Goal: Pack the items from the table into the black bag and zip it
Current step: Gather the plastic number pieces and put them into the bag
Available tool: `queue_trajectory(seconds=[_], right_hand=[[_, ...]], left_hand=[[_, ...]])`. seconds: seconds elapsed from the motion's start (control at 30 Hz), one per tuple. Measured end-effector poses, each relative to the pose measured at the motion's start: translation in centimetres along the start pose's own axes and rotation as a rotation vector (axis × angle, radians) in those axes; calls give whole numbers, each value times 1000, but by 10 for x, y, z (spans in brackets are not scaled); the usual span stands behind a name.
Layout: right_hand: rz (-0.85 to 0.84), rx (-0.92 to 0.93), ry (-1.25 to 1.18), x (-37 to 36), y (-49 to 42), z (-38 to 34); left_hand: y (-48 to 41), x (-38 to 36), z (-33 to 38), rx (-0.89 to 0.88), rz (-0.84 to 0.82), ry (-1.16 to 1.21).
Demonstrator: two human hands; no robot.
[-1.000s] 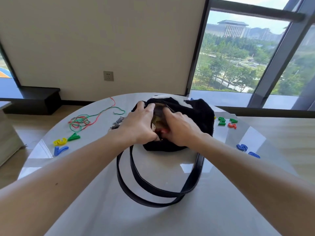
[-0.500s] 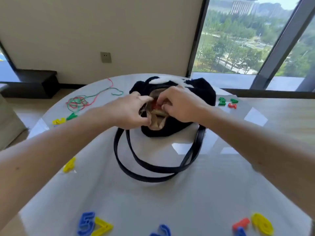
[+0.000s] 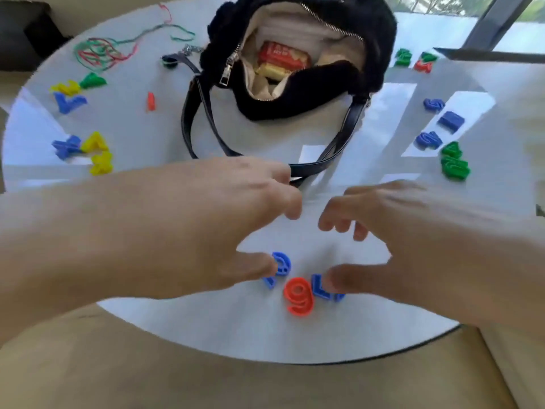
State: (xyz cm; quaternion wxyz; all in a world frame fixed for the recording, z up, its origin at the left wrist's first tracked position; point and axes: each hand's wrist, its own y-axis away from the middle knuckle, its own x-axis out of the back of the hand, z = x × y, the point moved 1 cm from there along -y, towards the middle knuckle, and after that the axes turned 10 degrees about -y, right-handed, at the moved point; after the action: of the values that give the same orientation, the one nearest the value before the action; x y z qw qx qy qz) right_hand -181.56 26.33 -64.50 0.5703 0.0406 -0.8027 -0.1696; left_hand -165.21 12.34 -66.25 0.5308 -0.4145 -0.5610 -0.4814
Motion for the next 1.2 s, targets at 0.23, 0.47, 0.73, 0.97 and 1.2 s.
queue_trajectory(seconds=[0.23, 0.47, 0.73, 0.97, 1.2], right_hand=[[-12, 12, 80, -26, 10, -38], [86, -19, 119, -40, -3, -35], [64, -37, 46, -37, -12, -39], [15, 52, -13, -36, -16, -56], [11, 95, 45, -39, -15, -56]], left_hand=[[-2, -26, 16, -105, -21, 43], [-3, -25, -1, -55, -42, 77], [63, 12, -83, 212, 74, 123], [78, -11, -65, 195, -103, 237], [68, -22, -46, 174, -110, 158]])
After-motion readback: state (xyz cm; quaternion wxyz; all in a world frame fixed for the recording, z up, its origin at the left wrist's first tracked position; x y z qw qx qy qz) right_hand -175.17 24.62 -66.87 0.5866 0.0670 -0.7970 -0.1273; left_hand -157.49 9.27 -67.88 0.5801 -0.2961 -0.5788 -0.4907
